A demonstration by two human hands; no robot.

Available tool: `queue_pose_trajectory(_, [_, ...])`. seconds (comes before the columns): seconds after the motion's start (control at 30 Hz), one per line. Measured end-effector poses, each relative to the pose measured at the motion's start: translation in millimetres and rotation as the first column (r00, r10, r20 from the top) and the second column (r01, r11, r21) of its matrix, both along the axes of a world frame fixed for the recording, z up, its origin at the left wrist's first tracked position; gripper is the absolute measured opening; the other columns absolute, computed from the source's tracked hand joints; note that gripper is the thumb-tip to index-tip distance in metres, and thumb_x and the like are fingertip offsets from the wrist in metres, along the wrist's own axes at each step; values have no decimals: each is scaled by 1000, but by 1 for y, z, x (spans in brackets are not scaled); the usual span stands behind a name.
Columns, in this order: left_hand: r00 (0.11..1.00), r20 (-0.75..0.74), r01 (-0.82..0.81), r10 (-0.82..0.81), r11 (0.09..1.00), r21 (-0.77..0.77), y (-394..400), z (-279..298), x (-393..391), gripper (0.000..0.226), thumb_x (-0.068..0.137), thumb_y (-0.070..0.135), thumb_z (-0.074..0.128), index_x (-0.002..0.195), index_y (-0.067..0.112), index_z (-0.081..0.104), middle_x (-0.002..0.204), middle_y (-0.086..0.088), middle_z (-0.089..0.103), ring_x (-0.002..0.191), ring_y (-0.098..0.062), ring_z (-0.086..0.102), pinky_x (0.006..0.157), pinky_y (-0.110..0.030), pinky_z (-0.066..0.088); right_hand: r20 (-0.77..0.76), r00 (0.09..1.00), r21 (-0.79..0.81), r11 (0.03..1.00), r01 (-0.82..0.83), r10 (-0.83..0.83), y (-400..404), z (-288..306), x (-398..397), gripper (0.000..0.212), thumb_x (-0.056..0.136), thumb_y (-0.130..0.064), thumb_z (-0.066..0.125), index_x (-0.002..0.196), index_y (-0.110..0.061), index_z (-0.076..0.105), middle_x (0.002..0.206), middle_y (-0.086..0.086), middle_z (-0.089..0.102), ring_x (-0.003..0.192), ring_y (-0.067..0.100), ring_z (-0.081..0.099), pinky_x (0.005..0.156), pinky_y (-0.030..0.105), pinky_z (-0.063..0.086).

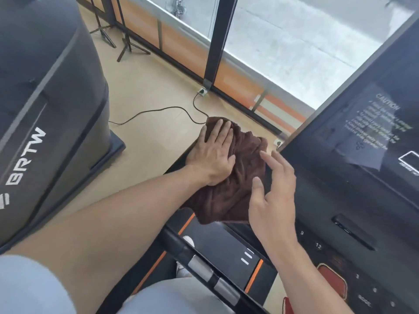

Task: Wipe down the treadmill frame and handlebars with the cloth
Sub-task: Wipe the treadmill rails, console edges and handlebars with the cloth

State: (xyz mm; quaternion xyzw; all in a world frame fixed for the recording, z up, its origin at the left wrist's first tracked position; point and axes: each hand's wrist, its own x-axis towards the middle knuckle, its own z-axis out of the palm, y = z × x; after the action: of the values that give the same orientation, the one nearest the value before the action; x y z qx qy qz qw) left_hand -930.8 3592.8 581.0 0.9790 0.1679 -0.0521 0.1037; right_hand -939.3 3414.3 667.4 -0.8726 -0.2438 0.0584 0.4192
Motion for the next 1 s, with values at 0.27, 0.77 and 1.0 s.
queue_pose_trajectory(0.27, [999,34,23,-19,989,-146,31,8,23,69,105,52,18,162,16,2,171,3,-3,157,-17,-10,128,-44,4,-137,974,-300,930,-213,179,41,-19,33,64,101,-16,55,159,-18,29,165,0,29,152,16,26,121,28,25])
queue_pose_trajectory(0.77, [956,7,-288,292,947,-144,-5,1,-117,73,105,52,20,161,11,-1,170,-9,5,157,-23,10,127,-40,16,-117,822,-582,632,-512,558,40,-49,-18,80,96,-47,45,165,-25,10,172,-7,-5,158,15,-7,126,33,11])
queue_pose_trajectory(1.0, [955,28,-291,294,954,-72,-15,-5,-138,79,100,62,9,162,13,-2,170,-7,5,157,-23,10,125,-45,21,-20,917,-766,583,-270,399,34,-44,-22,66,101,-43,33,153,-3,34,160,14,40,155,29,22,123,38,17])
